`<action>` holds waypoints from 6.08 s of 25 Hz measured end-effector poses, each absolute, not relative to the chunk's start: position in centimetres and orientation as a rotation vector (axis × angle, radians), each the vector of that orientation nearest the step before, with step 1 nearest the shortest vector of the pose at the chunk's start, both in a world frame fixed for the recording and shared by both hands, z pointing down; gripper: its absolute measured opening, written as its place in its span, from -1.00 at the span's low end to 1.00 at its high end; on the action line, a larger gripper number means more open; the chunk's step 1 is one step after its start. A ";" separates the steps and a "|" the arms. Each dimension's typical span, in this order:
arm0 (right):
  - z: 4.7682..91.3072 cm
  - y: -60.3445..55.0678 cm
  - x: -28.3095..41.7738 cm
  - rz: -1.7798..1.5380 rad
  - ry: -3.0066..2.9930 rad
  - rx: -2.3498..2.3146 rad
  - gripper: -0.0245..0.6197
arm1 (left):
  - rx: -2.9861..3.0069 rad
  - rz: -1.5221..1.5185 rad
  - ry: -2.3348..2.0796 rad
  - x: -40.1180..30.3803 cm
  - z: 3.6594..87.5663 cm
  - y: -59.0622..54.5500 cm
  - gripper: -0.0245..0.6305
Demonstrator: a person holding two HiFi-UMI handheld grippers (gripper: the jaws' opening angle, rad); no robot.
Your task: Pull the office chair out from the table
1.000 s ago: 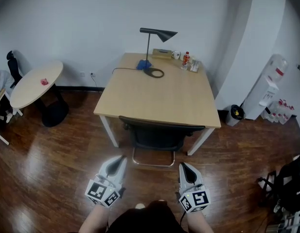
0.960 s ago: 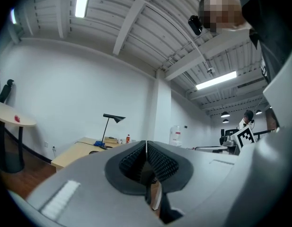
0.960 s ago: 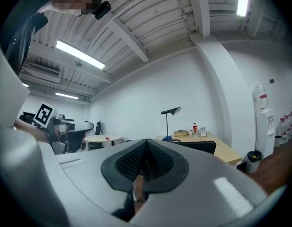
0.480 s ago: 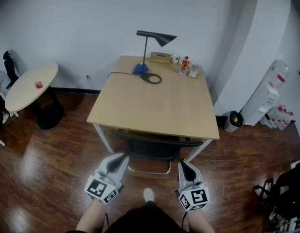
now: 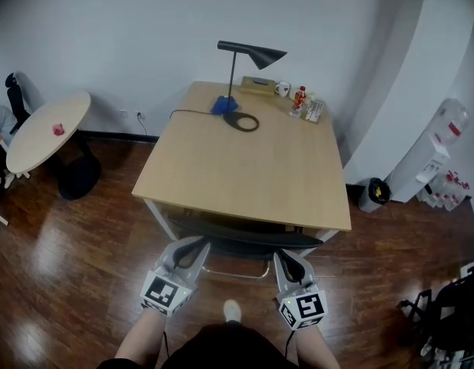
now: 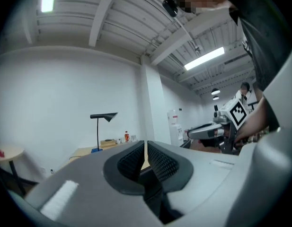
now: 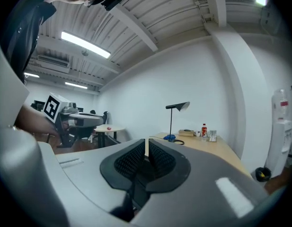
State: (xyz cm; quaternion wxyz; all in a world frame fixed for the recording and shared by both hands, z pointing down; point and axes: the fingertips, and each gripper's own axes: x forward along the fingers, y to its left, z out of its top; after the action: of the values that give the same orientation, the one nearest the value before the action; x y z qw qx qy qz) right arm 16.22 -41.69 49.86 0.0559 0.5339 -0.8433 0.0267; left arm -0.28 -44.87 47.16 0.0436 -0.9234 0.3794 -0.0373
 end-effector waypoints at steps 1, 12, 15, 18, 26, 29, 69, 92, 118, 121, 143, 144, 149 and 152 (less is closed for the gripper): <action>50.1 -42.2 16.1 0.074 -2.556 1.589 -0.78 | -2.800 -0.191 1.106 0.5 47.6 -45.3 -0.89; 53.5 -45.3 13.3 -0.190 -2.410 1.021 -0.07 | -2.619 -0.812 0.514 5.6 53.3 -47.5 -0.19; 55.1 -45.2 13.0 -0.230 -2.319 0.876 -0.09 | -2.530 -0.967 0.403 5.5 55.1 -47.9 -0.12; 56.5 -44.6 13.0 -0.331 -2.175 0.734 -0.09 | -2.451 -1.109 0.322 5.1 57.1 -48.3 -0.11; 59.0 -46.2 14.3 -0.395 -1.950 0.623 0.00 | -2.367 -1.220 0.268 5.4 59.4 -49.0 -0.11; 60.1 -46.7 14.3 -0.352 -1.928 0.576 -0.01 | -2.348 -1.253 0.239 5.7 60.1 -49.0 -0.11; 63.6 -41.0 14.1 -0.204 -1.737 0.401 -0.73 | -2.099 -1.497 0.093 3.8 63.5 -44.3 -0.73; 63.1 -30.6 11.4 -0.152 -1.731 0.428 -0.72 | -2.103 -1.505 0.045 1.1 63.1 -34.0 -0.74; 63.2 -22.8 9.8 -0.139 -1.729 0.444 -0.70 | -2.116 -1.515 0.011 -0.6 62.9 -25.9 -0.74; 63.0 -22.3 9.7 -0.129 -1.734 0.436 -0.70 | -2.119 -1.522 0.009 -0.8 62.8 -25.4 -0.74; 62.6 -18.0 8.8 -0.104 -1.736 0.389 -0.70 | -2.131 -1.547 0.022 -1.4 62.6 -21.4 -0.73; 62.6 -17.8 8.7 -0.103 -1.737 0.390 -0.70 | -2.131 -1.548 0.019 -1.5 62.6 -21.1 -0.73; 62.6 -16.3 8.5 -0.092 -1.741 0.378 -0.70 | -2.135 -1.548 0.014 -1.7 62.7 -19.6 -0.73; 62.6 -15.5 8.5 -0.085 -1.741 0.378 -0.70 | -2.134 -1.548 0.011 -1.8 62.6 -18.9 -0.73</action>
State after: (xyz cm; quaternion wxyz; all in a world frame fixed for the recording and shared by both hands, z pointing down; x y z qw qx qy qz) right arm 8.46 -15.53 62.58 0.6278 0.1651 -0.7597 -0.0370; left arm -1.77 -18.92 62.60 0.2501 -0.7837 0.0041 -0.5685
